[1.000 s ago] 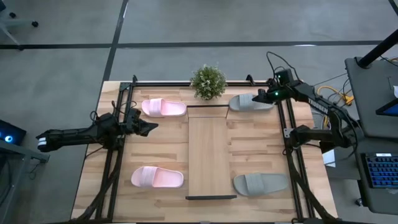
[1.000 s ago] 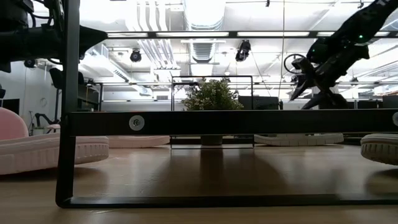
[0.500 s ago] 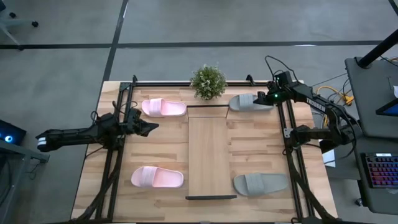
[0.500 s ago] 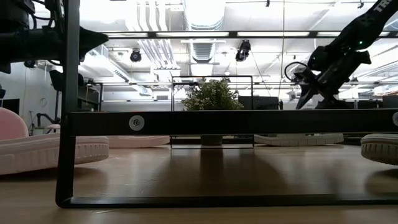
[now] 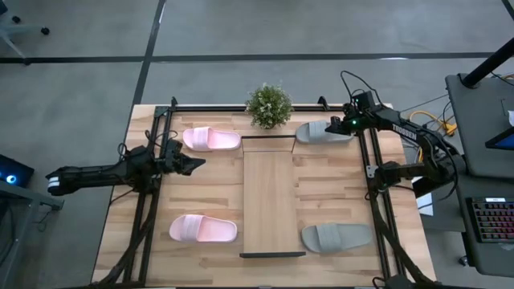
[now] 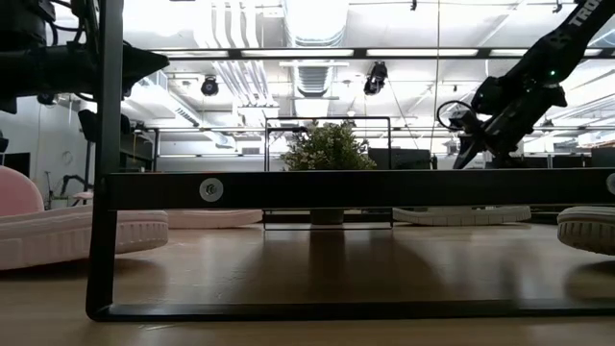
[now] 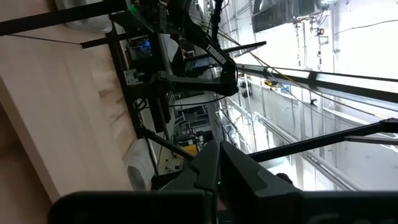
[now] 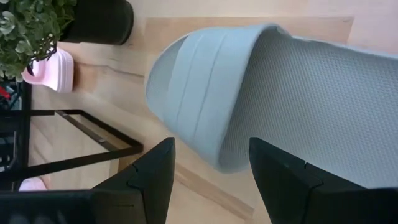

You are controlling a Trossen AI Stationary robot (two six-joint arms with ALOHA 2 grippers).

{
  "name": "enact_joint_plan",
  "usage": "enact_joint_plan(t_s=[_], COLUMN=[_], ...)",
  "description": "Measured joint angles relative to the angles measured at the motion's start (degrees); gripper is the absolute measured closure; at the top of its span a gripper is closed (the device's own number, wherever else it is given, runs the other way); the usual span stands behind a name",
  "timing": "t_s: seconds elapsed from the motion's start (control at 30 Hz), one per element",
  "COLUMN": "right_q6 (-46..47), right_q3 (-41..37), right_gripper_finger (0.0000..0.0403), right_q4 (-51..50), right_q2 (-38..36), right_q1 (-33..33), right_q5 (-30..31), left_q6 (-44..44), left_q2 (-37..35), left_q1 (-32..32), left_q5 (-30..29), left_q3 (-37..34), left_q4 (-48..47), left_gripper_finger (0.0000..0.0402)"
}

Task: Pick and place slides into the shelf
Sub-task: Put the top gray slide on the shelf

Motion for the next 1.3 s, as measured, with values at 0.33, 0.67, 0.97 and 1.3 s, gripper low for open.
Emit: enact_joint_plan(t_s=[0.33, 0.67, 0.97, 1.3], right_q6=[1.38, 5.18, 7.36, 13.05], right_q3=[-1.55, -4.16, -5.55, -8.41], right_gripper_finger=[0.0206, 0.0206, 0.0207, 0.0207], right_q4=[3.88, 9.88, 11.79, 19.56], right_q2=[1.06, 1.89, 1.89, 1.89], right_q1=[0.00, 1.28, 2.19, 5.41], right_q5=[-0.38, -2.60, -2.59, -2.38], left_q6=[0.04, 0.04, 0.04, 0.04], left_q2=[0.09, 0.22, 0.09, 0.04], left_q1=[0.01, -0.01, -0.01, -0.01], left_q5=[0.00, 0.00, 0.02, 0.02], left_q3=[-0.02, 0.02, 0.04, 0.04], left_q4=[-0.03, 0.09, 0.04, 0.07], left_gripper_finger=[0.0402, 0.0402, 0.0402, 0.0402])
